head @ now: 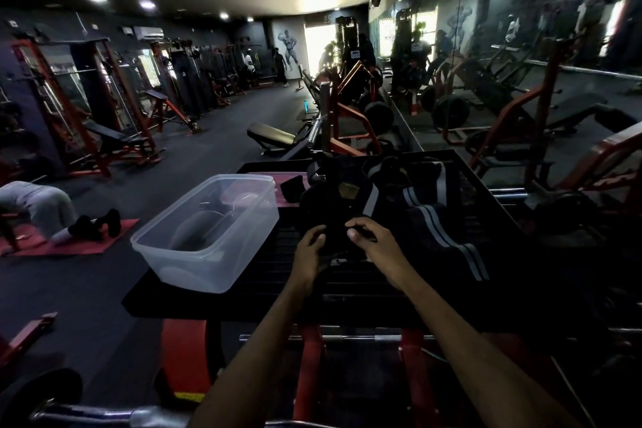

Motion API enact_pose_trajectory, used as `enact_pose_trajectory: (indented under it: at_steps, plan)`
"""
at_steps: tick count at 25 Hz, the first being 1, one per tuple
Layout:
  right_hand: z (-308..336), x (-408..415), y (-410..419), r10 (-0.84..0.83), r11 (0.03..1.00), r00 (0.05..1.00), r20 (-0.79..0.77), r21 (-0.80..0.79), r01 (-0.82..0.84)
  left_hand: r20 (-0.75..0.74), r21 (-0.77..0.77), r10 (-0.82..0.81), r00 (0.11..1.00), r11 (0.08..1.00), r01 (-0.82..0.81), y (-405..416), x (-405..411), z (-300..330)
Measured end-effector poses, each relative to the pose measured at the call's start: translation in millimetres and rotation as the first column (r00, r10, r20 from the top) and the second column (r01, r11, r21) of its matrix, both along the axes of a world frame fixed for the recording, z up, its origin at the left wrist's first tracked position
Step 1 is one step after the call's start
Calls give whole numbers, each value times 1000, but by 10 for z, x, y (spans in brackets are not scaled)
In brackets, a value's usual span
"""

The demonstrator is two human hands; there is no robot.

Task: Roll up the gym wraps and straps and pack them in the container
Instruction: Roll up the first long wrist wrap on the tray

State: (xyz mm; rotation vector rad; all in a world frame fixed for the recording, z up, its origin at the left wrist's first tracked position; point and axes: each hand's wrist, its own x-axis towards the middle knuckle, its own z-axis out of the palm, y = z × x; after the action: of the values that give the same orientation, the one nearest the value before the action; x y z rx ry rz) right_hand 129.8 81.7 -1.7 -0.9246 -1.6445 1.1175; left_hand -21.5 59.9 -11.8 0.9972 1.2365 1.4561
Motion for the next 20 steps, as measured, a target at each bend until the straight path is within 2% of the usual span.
enact_pose_trajectory:
  at_steps: [2,7,9,12,13,17,20]
  plan:
    - [-3,6,-6,-13,1000,999,-29,-17,12,67,28,-10,998,1000,8,-44,3,14]
    - [48,-9,-3,34,998,994,-100,-50,-39,116,60,42,992,997,-50,-64,25,85]
    - [19,14,10,67,997,997,-30,33,-66,118,83,100,988,990,-110,-50,6,92]
    - [-63,-10,-2,61,941,966,253,309,-140,119,104,165,979,979,-177,-43,-24,90]
    - [-81,-26,-4,54,933,960,276,329,-147,114,108,166,980,978,-178,-50,-22,90]
    - [-55,-42,13,-79,935,995,67,350,51,75,131,81,994,987,-90,-83,19,99]
    - [-55,-52,36,-171,901,985,19,408,148,48,133,14,999,991,-20,-106,47,99]
